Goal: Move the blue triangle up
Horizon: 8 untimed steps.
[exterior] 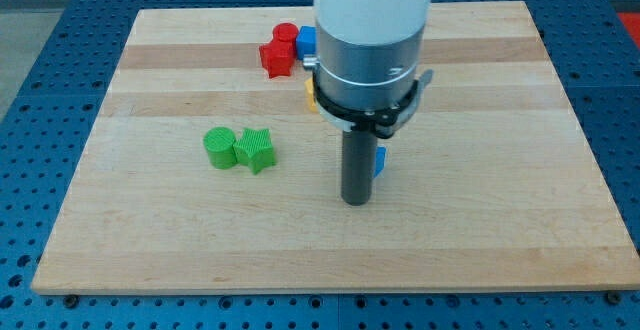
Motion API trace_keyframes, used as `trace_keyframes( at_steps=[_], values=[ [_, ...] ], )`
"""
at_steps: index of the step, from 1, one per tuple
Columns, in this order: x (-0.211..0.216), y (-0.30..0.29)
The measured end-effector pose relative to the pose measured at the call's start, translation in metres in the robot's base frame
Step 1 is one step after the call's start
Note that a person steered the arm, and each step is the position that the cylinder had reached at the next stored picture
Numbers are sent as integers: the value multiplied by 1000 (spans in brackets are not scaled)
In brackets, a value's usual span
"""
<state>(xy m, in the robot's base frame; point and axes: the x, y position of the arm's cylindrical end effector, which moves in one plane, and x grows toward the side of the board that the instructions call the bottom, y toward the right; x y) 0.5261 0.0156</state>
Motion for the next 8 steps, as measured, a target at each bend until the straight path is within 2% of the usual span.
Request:
trace_keyframes(
  at_steps=[2, 5, 8],
  values=[
    [-13, 6],
    [-85, 56],
    [-138, 108]
  ],
)
